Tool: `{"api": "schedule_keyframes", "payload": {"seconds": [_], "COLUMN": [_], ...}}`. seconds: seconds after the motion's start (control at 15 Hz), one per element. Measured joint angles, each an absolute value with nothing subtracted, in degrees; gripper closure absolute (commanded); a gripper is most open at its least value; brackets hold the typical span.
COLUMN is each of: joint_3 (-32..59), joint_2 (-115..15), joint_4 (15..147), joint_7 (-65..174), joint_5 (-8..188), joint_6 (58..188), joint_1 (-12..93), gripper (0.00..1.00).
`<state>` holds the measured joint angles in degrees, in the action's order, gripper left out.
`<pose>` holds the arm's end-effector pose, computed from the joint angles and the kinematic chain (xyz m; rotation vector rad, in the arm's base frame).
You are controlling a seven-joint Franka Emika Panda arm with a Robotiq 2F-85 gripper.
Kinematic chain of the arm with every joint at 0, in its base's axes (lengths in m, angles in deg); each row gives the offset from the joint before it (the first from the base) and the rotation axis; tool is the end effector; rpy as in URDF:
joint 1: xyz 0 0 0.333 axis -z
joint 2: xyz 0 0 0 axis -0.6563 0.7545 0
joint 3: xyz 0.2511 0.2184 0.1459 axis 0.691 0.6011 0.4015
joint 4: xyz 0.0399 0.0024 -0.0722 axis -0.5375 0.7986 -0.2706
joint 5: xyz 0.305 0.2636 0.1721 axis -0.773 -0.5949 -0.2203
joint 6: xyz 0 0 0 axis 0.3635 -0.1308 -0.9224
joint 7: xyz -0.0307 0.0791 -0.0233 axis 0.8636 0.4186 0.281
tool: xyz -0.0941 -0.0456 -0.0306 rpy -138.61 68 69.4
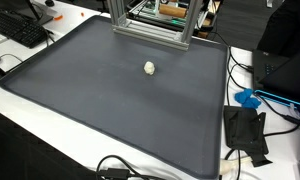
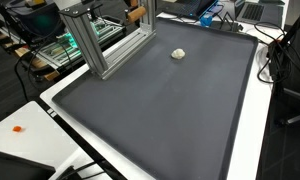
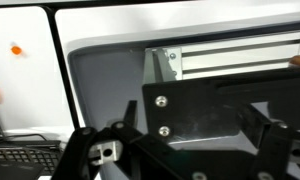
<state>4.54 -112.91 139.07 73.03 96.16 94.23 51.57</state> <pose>0.2933 -0.1460 0.5066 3.1388 -0.0832 0.0481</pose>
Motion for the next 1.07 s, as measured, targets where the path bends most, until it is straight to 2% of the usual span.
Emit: {"api": "schedule_keyframes", "payload": {"seconds": [0.4,0.73,1.07], "joint_3": [9.3,14.8,21.1], "joint_2": [-126.4,-133.1,-134.6], "joint_4": [141.2,143.5,144.6], "joint_7": [72.5,70.6,67.7], "joint_5": [87.8,80.5,73.7], "joint_6": [83.6,82.3,83.6], "joint_1": [46.6,40.3,34.4], "gripper": [0.00,0.00,0.00]}}
